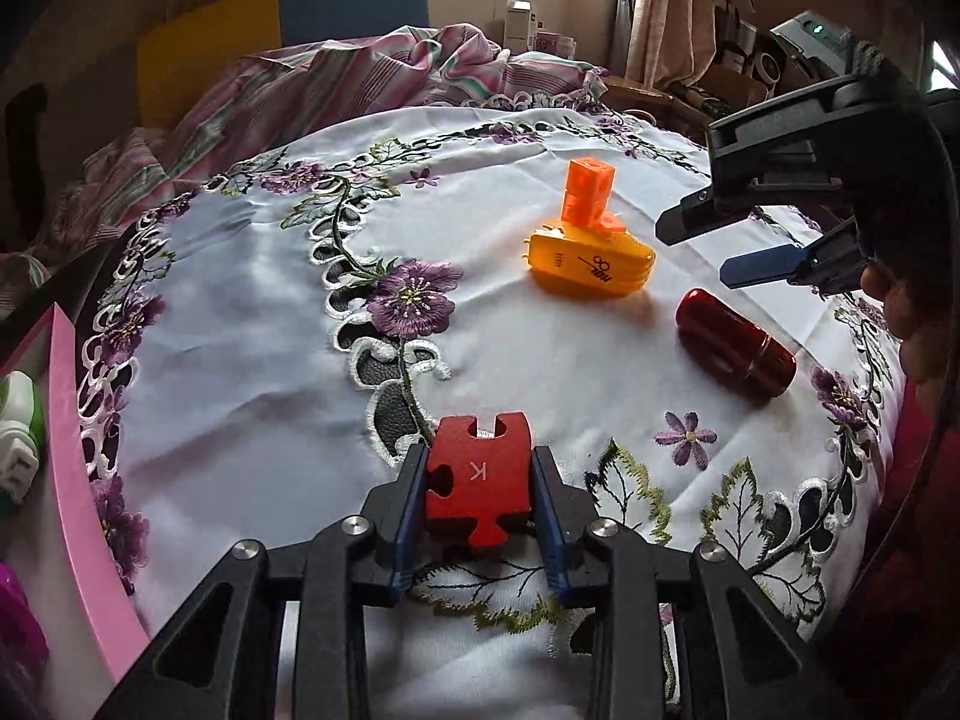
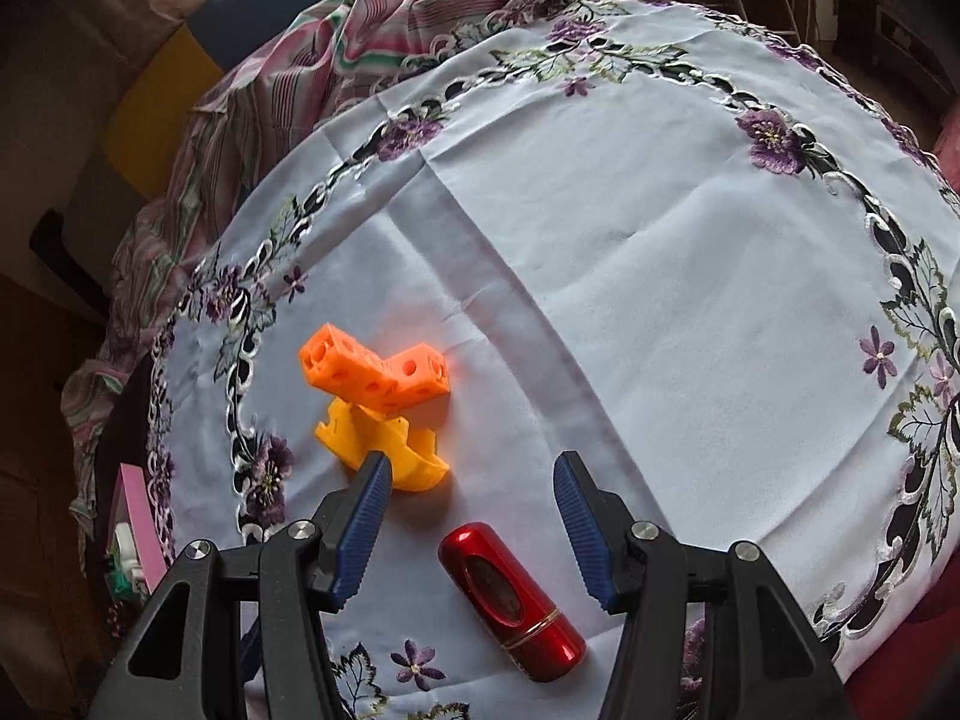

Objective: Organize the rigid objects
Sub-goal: 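Grasp the red puzzle piece marked K with the left tool, then grasp the yellow piece with the right tool, pulling it off the orange block, then drop the red K piece in the tray with left tool while right carries yellow piece, then lower the yellow piece into the tray and open the right tool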

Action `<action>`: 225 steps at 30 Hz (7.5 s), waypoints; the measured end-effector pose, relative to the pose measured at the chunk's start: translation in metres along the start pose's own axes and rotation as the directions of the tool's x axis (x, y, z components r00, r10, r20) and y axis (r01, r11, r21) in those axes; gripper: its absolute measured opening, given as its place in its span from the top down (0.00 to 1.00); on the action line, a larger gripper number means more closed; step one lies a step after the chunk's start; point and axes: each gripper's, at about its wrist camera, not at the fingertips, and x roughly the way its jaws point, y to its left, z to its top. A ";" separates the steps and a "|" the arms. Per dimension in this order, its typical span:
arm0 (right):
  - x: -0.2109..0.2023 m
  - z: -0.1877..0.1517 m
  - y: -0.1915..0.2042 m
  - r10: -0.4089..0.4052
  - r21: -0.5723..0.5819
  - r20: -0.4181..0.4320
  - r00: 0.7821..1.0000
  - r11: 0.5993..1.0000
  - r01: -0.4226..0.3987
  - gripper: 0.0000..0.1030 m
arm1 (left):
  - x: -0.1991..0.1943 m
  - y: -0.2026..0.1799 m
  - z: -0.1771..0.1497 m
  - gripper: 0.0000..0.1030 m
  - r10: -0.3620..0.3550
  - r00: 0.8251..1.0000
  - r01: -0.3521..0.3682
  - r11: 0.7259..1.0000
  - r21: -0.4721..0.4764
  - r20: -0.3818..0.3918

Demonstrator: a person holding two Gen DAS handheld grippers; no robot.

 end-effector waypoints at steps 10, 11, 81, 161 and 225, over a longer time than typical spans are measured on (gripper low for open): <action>0.000 -0.002 0.022 0.026 -0.076 0.014 1.000 0.997 -0.025 0.43 | 0.001 -0.001 -0.003 0.67 0.009 1.000 -0.009 1.000 -0.006 0.029; -0.001 -0.003 0.029 0.021 -0.104 0.023 1.000 0.994 -0.018 0.41 | 0.001 0.000 -0.003 0.67 0.005 1.000 -0.004 1.000 -0.009 0.029; 0.066 -0.014 0.108 -0.114 -0.589 0.097 0.989 0.795 0.149 0.72 | -0.022 0.010 -0.008 0.68 0.023 0.998 -0.018 0.996 -0.091 0.058; 0.065 -0.024 0.117 -0.149 -0.640 0.154 0.977 0.738 0.214 0.72 | -0.131 0.174 -0.118 0.66 0.237 0.971 -0.226 0.850 -0.475 -0.038; 0.074 -0.212 0.329 0.075 -0.873 -0.042 0.996 0.483 -0.073 0.72 | -0.217 0.220 -0.153 0.59 0.459 0.888 -0.376 0.707 -0.599 -0.015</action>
